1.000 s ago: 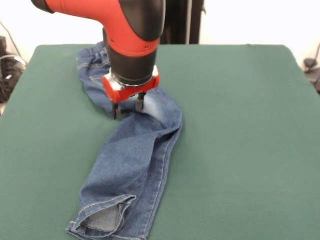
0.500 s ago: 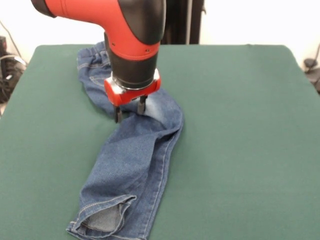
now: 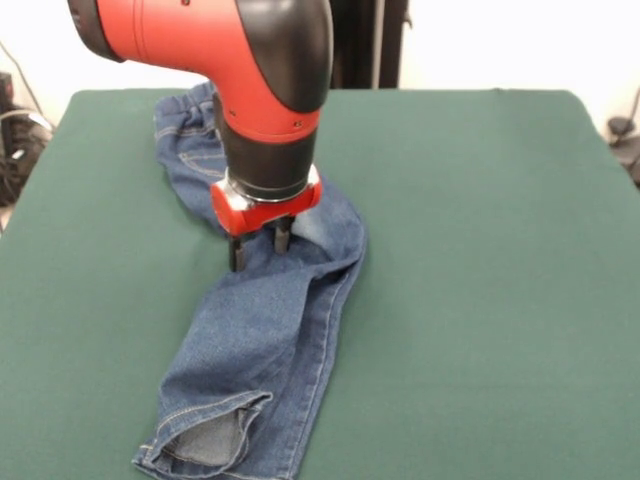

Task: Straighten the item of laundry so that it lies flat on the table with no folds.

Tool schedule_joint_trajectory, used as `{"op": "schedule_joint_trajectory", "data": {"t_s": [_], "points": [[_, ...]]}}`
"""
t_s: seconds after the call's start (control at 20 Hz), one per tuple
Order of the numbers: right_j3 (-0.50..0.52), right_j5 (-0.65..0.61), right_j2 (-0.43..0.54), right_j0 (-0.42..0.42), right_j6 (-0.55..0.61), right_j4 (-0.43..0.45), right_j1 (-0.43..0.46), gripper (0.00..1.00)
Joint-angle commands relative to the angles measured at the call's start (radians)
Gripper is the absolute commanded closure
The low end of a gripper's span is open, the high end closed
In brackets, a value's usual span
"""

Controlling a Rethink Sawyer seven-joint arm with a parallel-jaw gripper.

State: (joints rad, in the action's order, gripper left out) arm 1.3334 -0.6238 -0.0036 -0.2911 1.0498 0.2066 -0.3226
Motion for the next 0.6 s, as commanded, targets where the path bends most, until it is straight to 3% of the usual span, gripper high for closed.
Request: {"op": "schedule_joint_trajectory", "data": {"t_s": [0.05, 0.6], "points": [[0.025, 0.154, 0.033, 0.032, 0.247, 0.005, 0.152, 0.00], [-0.017, 0.191, 0.074, -0.019, 0.206, -0.001, 0.237, 0.00]]}}
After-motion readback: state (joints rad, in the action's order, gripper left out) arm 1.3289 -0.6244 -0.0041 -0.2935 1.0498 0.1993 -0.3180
